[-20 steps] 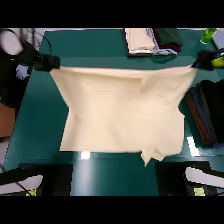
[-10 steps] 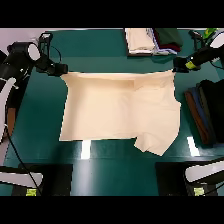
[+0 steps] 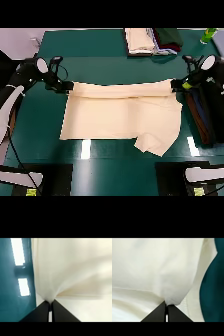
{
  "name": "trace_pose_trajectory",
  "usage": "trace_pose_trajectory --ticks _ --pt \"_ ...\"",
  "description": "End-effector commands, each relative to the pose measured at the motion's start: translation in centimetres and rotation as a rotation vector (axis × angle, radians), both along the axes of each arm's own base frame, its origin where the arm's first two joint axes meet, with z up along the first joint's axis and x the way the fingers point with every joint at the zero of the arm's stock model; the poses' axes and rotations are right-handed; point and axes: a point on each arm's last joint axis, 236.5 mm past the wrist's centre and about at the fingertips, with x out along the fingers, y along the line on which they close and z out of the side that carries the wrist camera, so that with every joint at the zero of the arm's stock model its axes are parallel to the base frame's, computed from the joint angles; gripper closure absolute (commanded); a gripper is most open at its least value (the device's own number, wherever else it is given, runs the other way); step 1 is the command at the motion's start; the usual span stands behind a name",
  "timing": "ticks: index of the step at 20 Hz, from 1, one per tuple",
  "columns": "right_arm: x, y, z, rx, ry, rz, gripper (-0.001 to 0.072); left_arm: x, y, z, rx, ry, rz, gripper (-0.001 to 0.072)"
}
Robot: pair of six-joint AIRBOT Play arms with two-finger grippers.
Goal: Fold the shirts.
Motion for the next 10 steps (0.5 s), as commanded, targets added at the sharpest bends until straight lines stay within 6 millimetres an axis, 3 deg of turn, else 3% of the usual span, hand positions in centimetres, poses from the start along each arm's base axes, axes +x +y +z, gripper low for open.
trace_pose_trajectory --ticks 1,2,3,4,6,8,10 --pt "-1.4 1.4 -1.9 -0.006 0.012 0.026 0.0689 -1.4 -0.4 -1.8 -0.023 0.048 0.009 0.0677" --pt "-1.4 1.8 -1.8 -0.005 0.012 0.035 0.0596 -1.8 -0.4 -1.9 -0.021 0.066 0.006 0.066" --pt "-1.4 1.9 -1.7 -0.006 0.008 0.037 0.0388 -2.3 -0.4 -1.9 -0.019 0.087 0.003 0.0421" --pt "-1.2 1.9 -1.3 -0.006 -0.001 0.038 0.0334 -2.8 -0.3 -2.0 -0.017 0.109 0.0 0.0195" --pt "-0.5 1.6 0.6 -0.012 -0.046 0.036 0.0334 -3.6 -0.2 -1.1 -0.014 0.125 -0.007 0.034" --pt "-0.9 0.7 3.8 -0.019 -0.097 0.018 0.0334 -3.9 0.4 1.7 0.005 0.07 -0.014 0.0337" --pt "-3.5 -0.6 5.9 -0.018 -0.087 -0.014 0.0334 -5.1 1.2 4.4 0.03 0.021 -0.02 0.0337"
